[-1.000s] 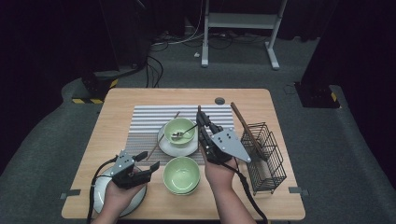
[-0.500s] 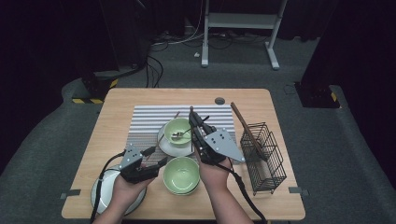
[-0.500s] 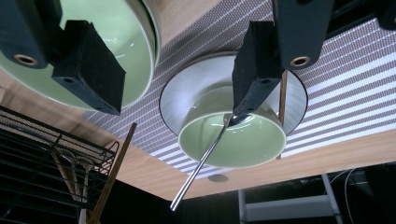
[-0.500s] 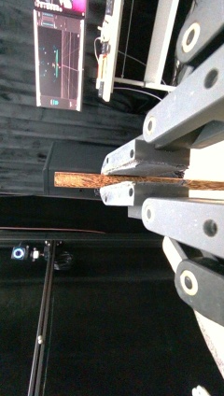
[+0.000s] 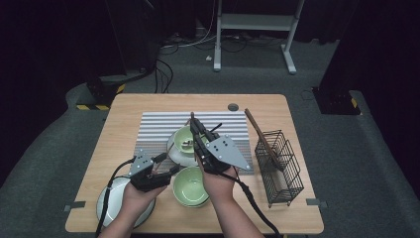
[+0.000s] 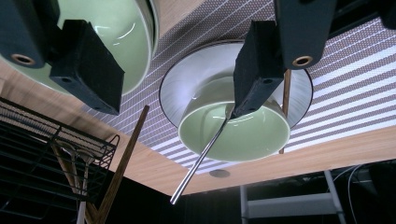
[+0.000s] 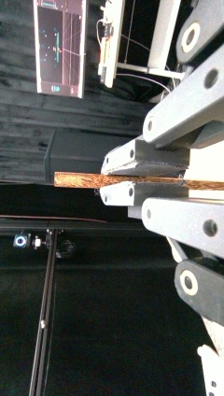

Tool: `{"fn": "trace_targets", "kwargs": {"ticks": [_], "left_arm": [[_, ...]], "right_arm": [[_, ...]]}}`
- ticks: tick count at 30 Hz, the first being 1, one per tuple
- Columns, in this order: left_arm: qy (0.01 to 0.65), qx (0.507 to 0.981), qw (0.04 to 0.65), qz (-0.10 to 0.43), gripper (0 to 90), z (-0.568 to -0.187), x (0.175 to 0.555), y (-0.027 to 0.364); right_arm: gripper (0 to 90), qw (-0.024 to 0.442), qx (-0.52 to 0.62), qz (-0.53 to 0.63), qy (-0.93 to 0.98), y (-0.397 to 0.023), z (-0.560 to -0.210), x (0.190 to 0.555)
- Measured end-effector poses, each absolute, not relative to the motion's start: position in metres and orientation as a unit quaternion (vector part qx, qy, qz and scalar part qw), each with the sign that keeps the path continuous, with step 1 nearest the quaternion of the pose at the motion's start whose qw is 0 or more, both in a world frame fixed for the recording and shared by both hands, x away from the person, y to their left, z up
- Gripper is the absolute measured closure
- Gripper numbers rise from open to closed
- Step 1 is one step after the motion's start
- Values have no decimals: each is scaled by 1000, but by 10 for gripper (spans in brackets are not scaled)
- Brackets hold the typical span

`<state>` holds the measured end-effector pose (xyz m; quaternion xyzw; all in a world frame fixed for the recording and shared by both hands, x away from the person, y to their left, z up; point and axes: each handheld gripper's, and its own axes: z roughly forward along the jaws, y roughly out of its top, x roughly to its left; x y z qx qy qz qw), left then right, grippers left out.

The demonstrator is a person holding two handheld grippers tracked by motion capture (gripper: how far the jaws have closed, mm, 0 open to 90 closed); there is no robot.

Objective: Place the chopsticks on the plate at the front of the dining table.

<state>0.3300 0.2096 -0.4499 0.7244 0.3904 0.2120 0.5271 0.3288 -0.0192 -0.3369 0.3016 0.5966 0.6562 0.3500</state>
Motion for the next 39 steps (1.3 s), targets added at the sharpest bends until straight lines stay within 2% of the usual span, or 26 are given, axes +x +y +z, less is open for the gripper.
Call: {"fn": "trace_targets", "kwargs": {"ticks": [13,21,28,39], "left_arm": [[394,721,530,210,366,-450,335,206],[391,719,534,212,421,-453,337,203],[383,722,532,221,524,-453,338,198],[367,727,529,239,759,-456,336,196]], "right_arm": [[840,336,291,667,597,-3,-333,326],[839,329,284,670,601,6,-332,325],[839,324,277,670,608,13,-333,323],[840,310,277,672,613,18,-335,324]]}}
